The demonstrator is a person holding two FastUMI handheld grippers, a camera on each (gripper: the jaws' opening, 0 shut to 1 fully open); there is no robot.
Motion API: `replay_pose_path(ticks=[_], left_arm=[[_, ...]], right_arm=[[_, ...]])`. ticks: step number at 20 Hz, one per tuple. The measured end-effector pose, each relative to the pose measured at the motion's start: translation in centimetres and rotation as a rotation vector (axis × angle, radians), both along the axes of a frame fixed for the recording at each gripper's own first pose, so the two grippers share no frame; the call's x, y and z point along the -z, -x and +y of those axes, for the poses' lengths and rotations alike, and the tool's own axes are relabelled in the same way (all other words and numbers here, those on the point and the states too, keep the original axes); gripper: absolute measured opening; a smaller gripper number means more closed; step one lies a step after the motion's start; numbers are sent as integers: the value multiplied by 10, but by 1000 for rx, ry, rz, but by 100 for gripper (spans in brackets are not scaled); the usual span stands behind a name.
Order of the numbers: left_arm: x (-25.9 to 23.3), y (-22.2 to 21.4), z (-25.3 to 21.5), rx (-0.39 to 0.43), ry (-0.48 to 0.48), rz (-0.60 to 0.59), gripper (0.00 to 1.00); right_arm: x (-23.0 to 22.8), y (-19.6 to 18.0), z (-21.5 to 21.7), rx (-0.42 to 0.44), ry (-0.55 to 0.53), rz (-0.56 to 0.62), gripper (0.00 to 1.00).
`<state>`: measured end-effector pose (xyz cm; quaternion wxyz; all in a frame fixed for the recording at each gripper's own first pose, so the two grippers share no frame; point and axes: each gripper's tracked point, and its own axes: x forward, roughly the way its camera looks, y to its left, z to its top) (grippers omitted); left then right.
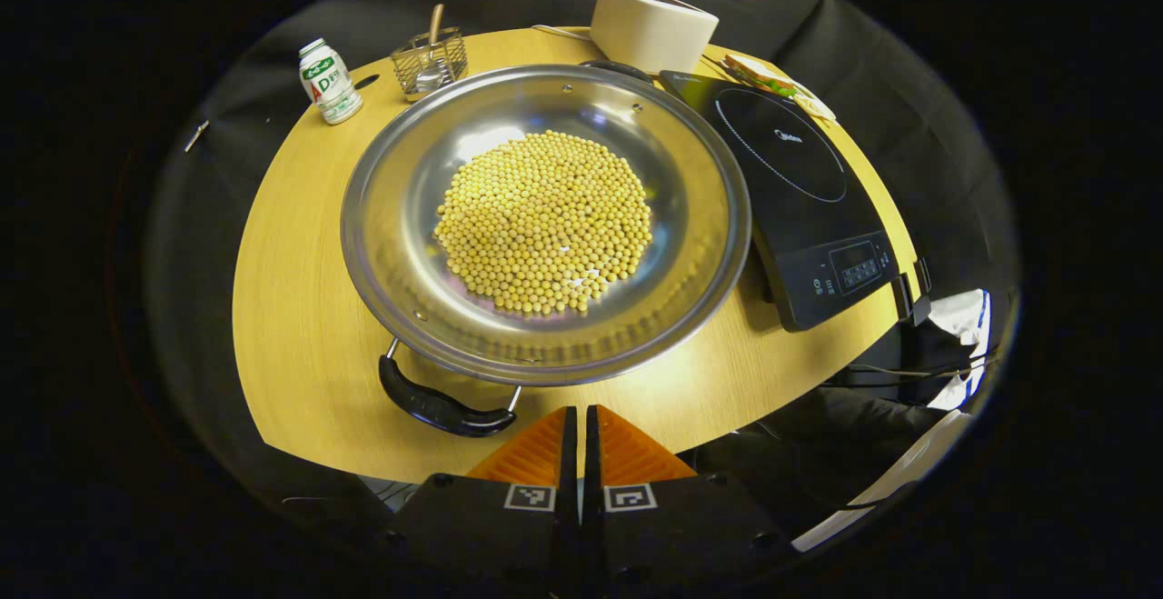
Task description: First push the handle of the pot to place it horizontally, then grasp the pot with both hands and set it on the induction cooktop.
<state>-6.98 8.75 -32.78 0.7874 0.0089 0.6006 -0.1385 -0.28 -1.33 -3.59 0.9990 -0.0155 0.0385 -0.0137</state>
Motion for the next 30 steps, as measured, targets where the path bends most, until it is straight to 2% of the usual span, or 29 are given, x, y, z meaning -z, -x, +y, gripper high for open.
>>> replay_pose_path(ticks=[7,13,20,26,30], left_arm=[[3,-18,13,-111,60,-20,5],[2,-29,54,-150,4,-35,5],[10,-51,107,-258,-61,-57,5],[14,-75,136,-401,-34,-81,5],[15,-99,153,-444,-38,-103,5]], right_arm=[[3,-1,-2,7,7,7,98],[5,-1,-6,18,10,12,98],[9,0,-9,31,21,21,98],[14,0,-10,41,39,40,98],[18,0,-7,43,52,54,98]])
